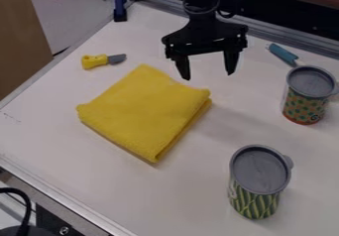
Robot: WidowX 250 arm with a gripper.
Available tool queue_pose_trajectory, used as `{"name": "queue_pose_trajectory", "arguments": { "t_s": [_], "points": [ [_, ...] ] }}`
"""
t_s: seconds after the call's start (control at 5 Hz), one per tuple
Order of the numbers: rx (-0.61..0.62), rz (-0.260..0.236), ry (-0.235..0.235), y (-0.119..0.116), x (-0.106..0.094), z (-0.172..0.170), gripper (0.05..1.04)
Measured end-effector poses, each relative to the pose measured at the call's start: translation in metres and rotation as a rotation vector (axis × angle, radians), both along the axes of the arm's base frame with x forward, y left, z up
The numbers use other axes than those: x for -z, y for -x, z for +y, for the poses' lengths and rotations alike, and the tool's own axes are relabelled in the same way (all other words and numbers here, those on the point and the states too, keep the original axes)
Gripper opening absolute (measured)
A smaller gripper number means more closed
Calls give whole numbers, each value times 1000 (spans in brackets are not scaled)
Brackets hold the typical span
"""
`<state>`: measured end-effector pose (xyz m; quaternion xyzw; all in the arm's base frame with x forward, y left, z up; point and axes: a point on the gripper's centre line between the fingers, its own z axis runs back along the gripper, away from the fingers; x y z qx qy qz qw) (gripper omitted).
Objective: Moved the yellow cloth to the center edge of the table
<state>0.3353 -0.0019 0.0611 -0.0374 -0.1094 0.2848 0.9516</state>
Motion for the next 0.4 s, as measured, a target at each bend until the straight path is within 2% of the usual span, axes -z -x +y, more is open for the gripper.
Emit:
{"name": "queue_pose_trajectory", "arguments": {
  "t_s": [0.2, 0.4],
  "points": [
    [0, 37, 0, 5, 10, 0, 997],
    [38, 83, -32, 11, 12, 8, 997]
  ]
}}
